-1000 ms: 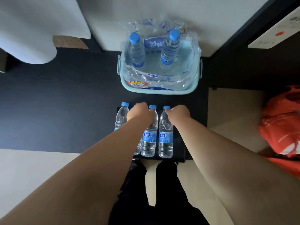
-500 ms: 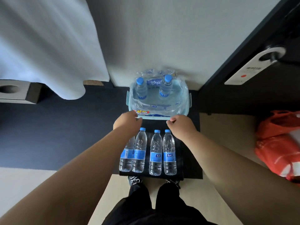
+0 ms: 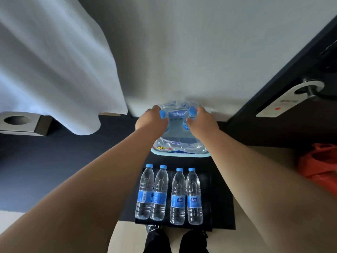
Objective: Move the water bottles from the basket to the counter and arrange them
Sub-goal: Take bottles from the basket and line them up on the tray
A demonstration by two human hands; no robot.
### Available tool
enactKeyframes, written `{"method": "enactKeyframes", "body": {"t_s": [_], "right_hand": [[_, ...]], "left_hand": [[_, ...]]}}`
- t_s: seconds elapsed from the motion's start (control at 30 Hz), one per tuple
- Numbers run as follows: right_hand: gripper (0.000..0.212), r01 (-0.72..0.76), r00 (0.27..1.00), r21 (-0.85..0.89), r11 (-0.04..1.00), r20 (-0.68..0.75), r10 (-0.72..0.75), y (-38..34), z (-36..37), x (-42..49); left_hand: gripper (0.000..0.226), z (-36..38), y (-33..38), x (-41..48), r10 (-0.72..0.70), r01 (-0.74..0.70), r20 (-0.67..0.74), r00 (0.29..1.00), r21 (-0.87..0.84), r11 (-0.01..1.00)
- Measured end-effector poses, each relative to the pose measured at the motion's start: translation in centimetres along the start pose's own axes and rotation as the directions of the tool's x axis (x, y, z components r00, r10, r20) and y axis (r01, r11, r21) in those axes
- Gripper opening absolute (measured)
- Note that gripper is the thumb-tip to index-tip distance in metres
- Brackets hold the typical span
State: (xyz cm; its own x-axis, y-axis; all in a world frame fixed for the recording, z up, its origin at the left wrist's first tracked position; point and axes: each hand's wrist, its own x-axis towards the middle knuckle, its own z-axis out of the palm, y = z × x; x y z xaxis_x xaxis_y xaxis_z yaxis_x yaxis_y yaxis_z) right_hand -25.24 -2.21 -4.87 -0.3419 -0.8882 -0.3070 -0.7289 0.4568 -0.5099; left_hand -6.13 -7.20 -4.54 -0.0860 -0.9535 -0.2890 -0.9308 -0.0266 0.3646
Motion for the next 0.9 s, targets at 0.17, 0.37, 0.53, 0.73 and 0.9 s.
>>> {"method": "enactKeyframes", "body": {"t_s": [0.17,0.37,0.53,0.73,0.9], "right_hand": [[0.053,0.033,0.999,-0.035,0.999,-0.002,-0.033,-0.1,1.6,2.0],[0.028,0.104,0.994,-0.100,0.990,0.031,-0.102,1.3,2.9,1.8],[0.023,0.173,0.985,-0.029,0.985,-0.004,-0.173,1.9,3.0,-0.4],[0.023,0.336,0.907,0.153,0.929,-0.318,-0.275,1.2,0.3,-4.9],[0.029,0.424,0.850,0.217,0.879,-0.431,-0.304,0.3,-2.5,-10.9]], "left_hand": [[0.036,2.6,0.1,1.6,-0.027,0.027,-0.018,0.999,0.014,1.000],[0.022,4.4,-0.9,1.1,0.019,-0.018,-0.049,0.999,0.039,0.999],[0.015,4.1,-0.9,-0.5,0.060,-0.060,-0.087,0.994,-0.002,0.998],[0.017,1.2,0.4,-4.3,0.046,-0.102,-0.218,0.975,-0.250,0.963],[0.020,-1.9,1.4,-9.8,0.119,-0.249,-0.351,0.929,-0.352,0.902]]}}
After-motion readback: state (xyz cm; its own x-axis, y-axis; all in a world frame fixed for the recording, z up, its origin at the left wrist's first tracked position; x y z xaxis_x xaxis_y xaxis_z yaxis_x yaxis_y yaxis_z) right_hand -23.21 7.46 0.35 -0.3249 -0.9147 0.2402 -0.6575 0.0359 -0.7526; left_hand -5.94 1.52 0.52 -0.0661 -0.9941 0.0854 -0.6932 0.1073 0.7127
